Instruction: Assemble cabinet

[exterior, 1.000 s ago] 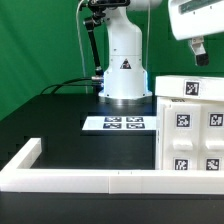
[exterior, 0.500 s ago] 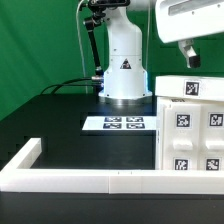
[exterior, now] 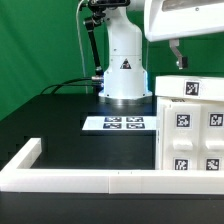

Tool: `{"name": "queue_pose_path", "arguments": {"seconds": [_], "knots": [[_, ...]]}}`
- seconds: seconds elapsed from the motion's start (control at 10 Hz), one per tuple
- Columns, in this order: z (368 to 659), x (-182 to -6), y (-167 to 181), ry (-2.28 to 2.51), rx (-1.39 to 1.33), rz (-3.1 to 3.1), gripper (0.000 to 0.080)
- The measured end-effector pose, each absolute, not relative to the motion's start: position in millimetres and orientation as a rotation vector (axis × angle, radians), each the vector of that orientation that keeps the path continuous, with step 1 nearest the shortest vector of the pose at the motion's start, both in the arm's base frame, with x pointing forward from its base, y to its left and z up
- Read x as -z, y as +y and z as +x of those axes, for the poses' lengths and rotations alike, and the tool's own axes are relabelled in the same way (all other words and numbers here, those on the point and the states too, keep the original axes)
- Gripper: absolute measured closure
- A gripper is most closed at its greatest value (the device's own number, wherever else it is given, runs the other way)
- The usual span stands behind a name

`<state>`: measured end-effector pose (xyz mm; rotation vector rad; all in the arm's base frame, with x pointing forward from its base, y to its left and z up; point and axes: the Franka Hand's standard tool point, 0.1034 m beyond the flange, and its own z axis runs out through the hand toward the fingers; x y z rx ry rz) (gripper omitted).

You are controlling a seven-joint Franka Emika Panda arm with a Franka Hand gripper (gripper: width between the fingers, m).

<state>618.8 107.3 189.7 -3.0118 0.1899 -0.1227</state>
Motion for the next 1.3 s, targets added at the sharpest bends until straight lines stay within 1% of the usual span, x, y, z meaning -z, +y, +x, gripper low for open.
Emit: {"name": "queue_pose_path", "arguments": {"seconds": [0.5,0.8,1.3], "knots": [[621,-185.7,100,-0.615,0.171,-2.994,0.0002],[618,-179.6,97,-0.962,0.180,-2.919,0.0002],[608,-168.3,89,-1.353,0.135,-2.803,0.0002]]}}
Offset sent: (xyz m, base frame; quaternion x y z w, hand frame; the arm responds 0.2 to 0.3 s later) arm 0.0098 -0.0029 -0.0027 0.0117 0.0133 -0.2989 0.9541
